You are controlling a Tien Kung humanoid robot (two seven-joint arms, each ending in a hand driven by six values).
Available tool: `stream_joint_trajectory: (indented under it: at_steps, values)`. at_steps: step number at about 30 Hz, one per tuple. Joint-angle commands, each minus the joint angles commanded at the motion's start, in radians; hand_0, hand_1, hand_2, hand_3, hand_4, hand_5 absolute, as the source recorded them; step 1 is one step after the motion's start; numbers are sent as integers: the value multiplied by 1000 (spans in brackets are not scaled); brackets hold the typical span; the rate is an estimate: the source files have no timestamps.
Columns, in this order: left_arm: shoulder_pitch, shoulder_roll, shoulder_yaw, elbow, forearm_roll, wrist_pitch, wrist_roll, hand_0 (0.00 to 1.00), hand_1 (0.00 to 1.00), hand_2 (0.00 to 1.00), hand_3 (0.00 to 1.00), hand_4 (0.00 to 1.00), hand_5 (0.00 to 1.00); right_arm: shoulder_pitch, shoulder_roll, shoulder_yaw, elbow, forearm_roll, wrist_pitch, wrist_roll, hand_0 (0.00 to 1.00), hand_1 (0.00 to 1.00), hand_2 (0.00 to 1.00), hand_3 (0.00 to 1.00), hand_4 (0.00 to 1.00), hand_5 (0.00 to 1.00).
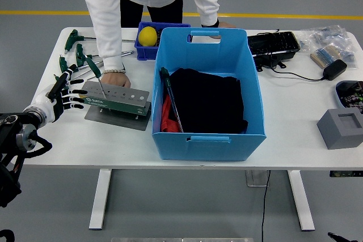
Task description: Lift tool from toolbox,place it in box,lift tool from toolbox,place it in box
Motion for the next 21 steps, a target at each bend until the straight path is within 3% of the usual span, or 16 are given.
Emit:
stream_joint_trajectory:
  at_steps: [13, 21]
  values:
    - [-27, -13, 79, 17, -274, 26, 30, 217, 274, 431, 773, 862, 998, -5, 3, 4, 1, -6, -1, -2, 624, 600, 662, 538, 776, 656]
    - [-58, -8, 95, 38, -322, 13, 20, 217, 278, 436, 775, 865, 998, -3, 2, 2, 1, -4, -1, -2, 624, 600, 662, 537, 775, 657]
